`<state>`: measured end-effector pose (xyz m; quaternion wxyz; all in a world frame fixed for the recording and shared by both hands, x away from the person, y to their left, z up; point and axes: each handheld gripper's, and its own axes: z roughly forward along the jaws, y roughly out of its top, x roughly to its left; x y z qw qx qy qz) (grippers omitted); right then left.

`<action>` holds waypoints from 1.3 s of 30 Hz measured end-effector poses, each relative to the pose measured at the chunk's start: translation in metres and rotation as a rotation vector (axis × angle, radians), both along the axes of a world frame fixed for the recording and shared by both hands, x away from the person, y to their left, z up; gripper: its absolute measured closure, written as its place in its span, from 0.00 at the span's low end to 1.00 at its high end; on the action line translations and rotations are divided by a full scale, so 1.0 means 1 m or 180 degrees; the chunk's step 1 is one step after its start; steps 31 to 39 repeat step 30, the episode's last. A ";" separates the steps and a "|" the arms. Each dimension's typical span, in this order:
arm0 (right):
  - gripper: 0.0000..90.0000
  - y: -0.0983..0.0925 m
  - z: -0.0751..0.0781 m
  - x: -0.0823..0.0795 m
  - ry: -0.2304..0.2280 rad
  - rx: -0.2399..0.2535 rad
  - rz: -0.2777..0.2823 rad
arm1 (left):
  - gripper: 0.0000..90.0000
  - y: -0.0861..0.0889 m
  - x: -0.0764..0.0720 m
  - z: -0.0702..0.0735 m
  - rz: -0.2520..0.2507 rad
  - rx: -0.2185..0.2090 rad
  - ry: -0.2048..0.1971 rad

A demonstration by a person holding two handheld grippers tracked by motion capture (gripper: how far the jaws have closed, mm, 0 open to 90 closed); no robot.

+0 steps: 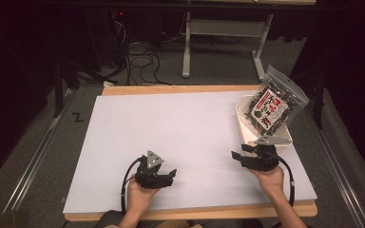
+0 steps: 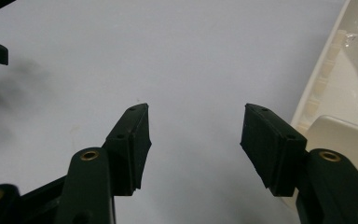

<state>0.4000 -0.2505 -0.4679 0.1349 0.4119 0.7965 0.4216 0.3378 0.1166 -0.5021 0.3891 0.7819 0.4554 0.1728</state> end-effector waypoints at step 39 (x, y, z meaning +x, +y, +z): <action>0.40 0.007 -0.036 -0.014 0.0166 -0.0228 0.0333 | 0.29 -0.003 -0.002 -0.001 -0.0041 0.0050 -0.0020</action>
